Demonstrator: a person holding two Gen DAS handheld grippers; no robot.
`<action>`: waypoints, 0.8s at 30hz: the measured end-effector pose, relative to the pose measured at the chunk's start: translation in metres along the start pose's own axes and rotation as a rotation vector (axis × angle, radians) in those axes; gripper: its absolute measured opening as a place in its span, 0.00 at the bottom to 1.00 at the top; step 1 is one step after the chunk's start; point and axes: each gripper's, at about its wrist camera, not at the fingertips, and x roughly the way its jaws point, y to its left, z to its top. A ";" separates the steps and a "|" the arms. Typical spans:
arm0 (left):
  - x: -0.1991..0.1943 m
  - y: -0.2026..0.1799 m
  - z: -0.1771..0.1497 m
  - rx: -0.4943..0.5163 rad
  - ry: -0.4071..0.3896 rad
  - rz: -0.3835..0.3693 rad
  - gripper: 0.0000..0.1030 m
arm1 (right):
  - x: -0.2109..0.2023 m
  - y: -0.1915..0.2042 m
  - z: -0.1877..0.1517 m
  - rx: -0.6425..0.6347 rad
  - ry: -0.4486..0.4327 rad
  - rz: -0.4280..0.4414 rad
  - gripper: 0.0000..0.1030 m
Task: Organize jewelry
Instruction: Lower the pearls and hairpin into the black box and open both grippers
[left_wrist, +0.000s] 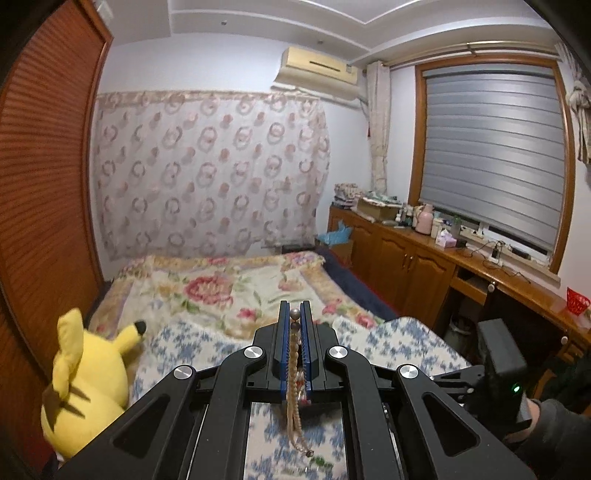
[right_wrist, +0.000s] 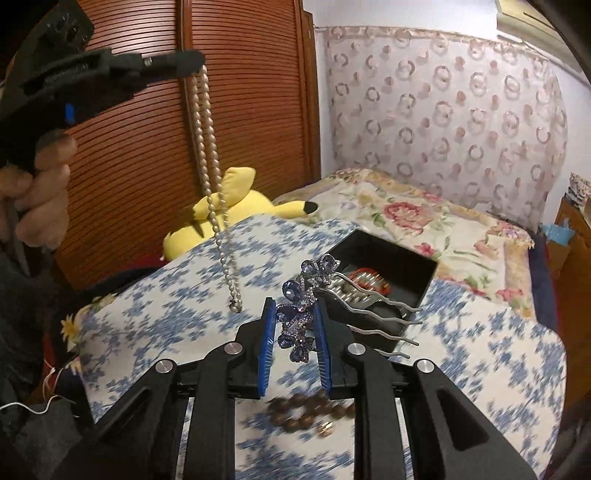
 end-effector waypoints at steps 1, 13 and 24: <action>0.004 -0.003 0.005 0.005 -0.005 -0.003 0.05 | 0.001 -0.004 0.003 -0.001 -0.002 -0.002 0.22; 0.077 -0.011 0.037 0.025 0.037 -0.046 0.05 | 0.030 -0.051 0.021 0.013 0.008 -0.018 0.22; 0.152 0.009 -0.020 -0.026 0.217 -0.058 0.05 | 0.088 -0.087 0.023 0.029 0.064 -0.012 0.22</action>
